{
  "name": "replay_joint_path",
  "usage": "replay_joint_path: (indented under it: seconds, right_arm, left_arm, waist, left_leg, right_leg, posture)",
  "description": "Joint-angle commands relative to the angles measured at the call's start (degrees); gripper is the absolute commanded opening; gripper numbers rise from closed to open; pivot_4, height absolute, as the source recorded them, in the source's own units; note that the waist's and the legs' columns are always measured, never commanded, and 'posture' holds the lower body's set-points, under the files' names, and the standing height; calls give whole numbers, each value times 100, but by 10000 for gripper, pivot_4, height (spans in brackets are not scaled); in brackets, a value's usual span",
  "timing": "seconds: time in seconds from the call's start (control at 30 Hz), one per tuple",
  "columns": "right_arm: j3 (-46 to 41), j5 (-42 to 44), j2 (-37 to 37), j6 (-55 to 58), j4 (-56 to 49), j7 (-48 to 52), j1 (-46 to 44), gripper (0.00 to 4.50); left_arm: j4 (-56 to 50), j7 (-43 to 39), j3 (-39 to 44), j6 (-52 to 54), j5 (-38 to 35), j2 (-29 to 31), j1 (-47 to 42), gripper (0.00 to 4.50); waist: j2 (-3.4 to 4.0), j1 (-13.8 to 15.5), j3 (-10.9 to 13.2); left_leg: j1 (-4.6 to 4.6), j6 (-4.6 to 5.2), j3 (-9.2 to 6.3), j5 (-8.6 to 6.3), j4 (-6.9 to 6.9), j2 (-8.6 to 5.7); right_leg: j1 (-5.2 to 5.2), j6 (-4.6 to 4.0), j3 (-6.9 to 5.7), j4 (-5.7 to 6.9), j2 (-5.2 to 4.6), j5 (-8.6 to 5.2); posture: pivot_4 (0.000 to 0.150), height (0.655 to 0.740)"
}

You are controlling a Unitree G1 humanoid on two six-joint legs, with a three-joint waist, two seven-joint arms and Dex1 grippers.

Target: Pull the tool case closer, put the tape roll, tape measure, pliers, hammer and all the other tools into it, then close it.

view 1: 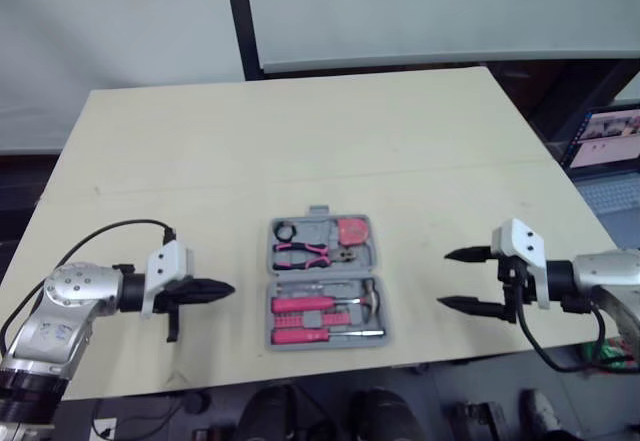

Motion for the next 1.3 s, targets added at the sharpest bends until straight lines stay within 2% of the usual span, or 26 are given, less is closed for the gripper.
replay_joint_path:
  seconds: [0.03,0.13,0.33,0.7,1.3]
  right_arm:
    - [550,-594,245,-373,618,9,-432,42412]
    - [905,-1060,538,-668,1175,-156,-781,32194]
    - [1300,-1526,1252,-937,1769,-389,-1253,874]
    - [1558,-1983,1918,-1004,2082,-697,-1505,329]
    - [1734,-2074,2495,-861,2101,-629,-1745,329]
  left_arm:
    - [831,-14,-269,-623,418,-223,-421,24]
    - [1402,106,-503,-926,736,-500,-781,0]
    - [2085,352,-805,-1133,1109,-1022,-1243,0]
    - [2247,643,-1113,-1037,1463,-1516,-1473,0]
    - [1907,757,-1353,-672,1539,-1949,-1522,0]
  waist:
    - [0,3,0]
    - [-1,7,1]
    - [-6,-4,3]
    - [-5,7,2]
    - [-4,3,1]
  left_leg:
    - [0,-1,3,1,-5,0]
    - [-15,-9,23,7,-2,-1]
    - [-14,-17,84,19,23,1]
    - [-13,-14,96,18,38,4]
    - [-13,-3,94,3,72,2]
  right_leg:
    - [-2,0,-3,0,-1,0]
    - [-26,1,-14,16,-6,1]
    - [-64,8,-36,87,-5,4]
    - [-72,8,-28,107,-10,4]
    - [-68,8,-24,112,-21,4]
  posture:
    - [1500,7278]
    - [1500,7278]
    - [1500,7278]
    - [1500,7278]
    - [1500,7278]
